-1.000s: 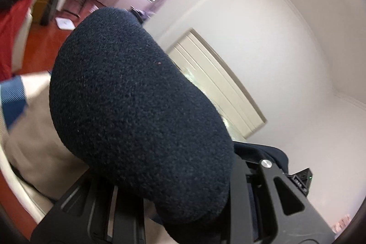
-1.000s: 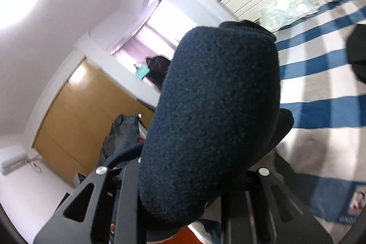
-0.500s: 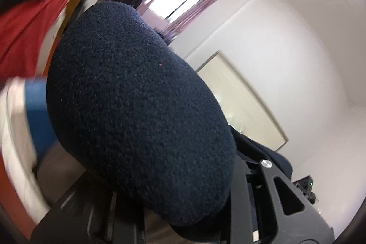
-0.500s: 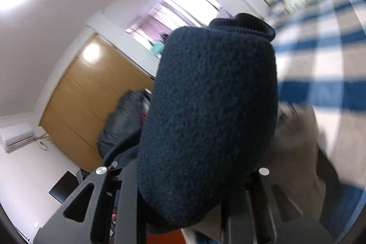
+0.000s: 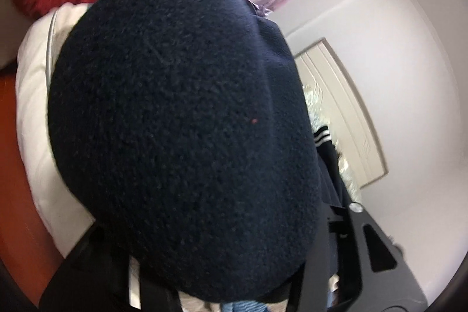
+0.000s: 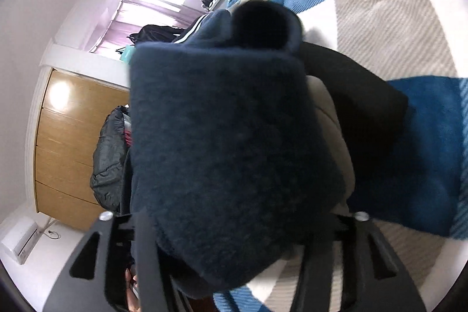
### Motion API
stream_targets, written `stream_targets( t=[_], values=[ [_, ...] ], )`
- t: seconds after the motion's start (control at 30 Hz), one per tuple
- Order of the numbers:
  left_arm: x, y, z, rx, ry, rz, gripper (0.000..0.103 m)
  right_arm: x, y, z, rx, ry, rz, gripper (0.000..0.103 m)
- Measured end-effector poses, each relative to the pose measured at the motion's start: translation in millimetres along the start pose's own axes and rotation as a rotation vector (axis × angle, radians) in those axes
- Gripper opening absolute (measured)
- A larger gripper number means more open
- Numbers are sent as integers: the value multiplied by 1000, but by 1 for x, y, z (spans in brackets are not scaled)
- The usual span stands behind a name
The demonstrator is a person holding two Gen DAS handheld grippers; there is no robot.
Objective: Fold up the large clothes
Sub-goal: 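Lower the folded bundle onto the bed and open both grippers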
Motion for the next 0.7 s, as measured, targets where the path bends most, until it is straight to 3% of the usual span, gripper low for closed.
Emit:
stream_targets(
  t=[0.03,0.1,0.13,0.33,0.4,0.5,0.67,0.7],
  values=[
    [5,4,-2,-3,-16,30,64,-3,-4,-4,-1,-12,0,61],
    [8,9,-8,-5,-36,70,83,-5,-12,-17,-8,-27,-8,95],
    [8,11,-15,-4,-48,86,90,-6,-16,-29,16,-15,-14,99],
    [0,23,-60,147,-72,245,90,-8,-36,-103,31,33,-113,99],
    [-8,46,-75,203,-42,339,90,-9,-52,-120,44,50,-158,99],
    [8,66,-95,252,43,473,93,-13,-72,-122,85,52,-198,99],
    [25,96,-62,128,-5,497,96,6,-134,-55,163,-32,-223,99],
    [14,109,-59,100,-16,499,96,10,-142,-36,164,-45,-228,99]
  ],
)
Point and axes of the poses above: each gripper's, at about its wrist camera, not at the fingertips, and z roughly the way its jaws point, y to its right, x to its top, the point moved 6 cm from there along z, roughly the way its jaws point, and after that the axes turned 4 degrees about -y, right-handed, at the moved point
